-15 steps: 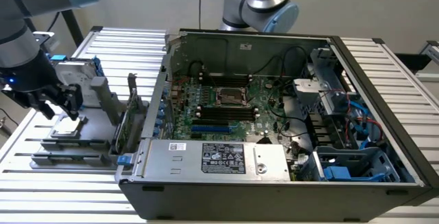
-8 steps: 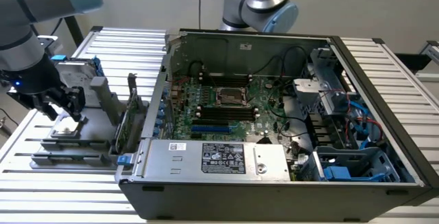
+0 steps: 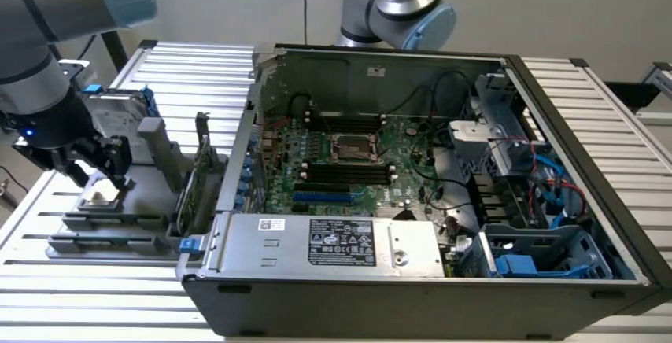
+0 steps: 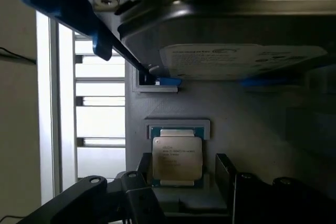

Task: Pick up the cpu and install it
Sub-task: 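Pick up the cpu and move it towards the insertion slot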

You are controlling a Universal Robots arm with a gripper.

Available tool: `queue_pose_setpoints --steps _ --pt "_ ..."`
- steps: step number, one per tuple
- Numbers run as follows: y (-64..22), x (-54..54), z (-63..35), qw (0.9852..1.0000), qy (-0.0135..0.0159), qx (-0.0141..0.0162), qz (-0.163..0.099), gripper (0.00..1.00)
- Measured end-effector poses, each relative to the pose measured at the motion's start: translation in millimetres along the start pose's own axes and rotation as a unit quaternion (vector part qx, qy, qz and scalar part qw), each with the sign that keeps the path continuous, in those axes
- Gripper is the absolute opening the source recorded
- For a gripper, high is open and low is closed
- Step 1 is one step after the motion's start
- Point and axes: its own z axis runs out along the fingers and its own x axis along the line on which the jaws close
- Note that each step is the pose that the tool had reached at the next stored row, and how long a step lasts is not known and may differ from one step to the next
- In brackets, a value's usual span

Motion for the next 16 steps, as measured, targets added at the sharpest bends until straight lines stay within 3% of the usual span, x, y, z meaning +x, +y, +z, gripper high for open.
queue_pose_setpoints --steps 2,5,16 --pt "0.0 0.1 0.5 1.0 0.0002 -0.0008 0.0 0.67" --pt "-0.1 -0.1 2.8 1.0 0.0004 -0.0023 0.0 0.67" --pt "-0.9 2.0 12.5 1.0 0.0043 -0.0034 0.0 0.67"
